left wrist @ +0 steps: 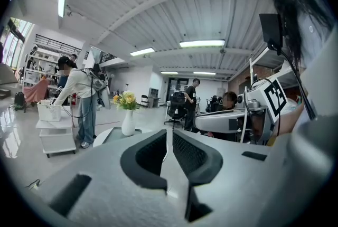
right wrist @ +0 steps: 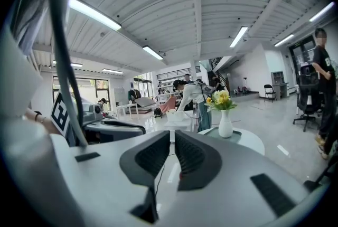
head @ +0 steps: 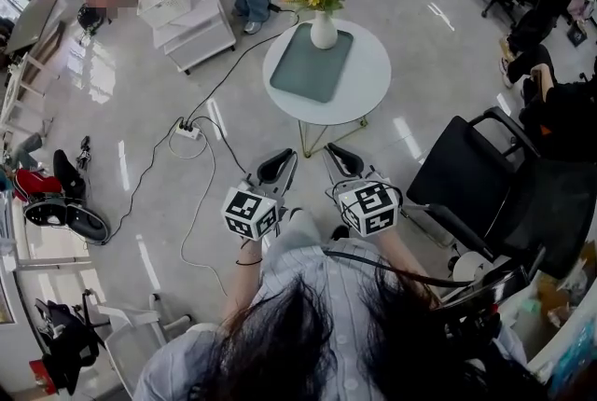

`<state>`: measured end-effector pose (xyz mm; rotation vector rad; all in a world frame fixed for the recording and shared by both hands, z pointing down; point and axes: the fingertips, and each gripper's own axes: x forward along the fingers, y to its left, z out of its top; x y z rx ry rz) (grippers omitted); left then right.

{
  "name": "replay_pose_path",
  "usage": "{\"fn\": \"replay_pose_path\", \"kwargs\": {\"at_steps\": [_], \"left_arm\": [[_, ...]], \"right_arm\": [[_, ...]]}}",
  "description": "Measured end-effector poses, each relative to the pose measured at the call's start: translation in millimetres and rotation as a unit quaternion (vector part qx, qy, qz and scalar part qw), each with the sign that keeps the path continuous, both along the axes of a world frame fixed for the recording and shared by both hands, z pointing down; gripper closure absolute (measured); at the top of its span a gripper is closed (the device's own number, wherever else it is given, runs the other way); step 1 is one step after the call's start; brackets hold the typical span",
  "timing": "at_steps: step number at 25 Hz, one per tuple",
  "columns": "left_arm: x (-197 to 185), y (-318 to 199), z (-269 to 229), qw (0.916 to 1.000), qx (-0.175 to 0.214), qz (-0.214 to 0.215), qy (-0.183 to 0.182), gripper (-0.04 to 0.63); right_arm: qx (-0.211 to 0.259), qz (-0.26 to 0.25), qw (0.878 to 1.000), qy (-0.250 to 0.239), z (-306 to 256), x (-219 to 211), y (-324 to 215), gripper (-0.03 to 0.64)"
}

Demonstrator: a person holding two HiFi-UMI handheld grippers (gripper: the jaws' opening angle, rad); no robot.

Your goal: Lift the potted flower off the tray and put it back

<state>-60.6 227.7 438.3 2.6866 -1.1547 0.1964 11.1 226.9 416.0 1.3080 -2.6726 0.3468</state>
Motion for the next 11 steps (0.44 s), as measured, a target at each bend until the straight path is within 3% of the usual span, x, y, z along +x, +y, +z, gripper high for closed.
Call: {"fn": "replay_pose_path", "kwargs": {"at_steps": [11], "left_arm": [[10.5, 18.8, 2.3, 1.0000, 0.003, 0.000, -0.002, 0.554]], "right_arm": [[0.003, 0.001, 1.000, -0.001, 0.9, 11.5, 16.5, 0.565]]}}
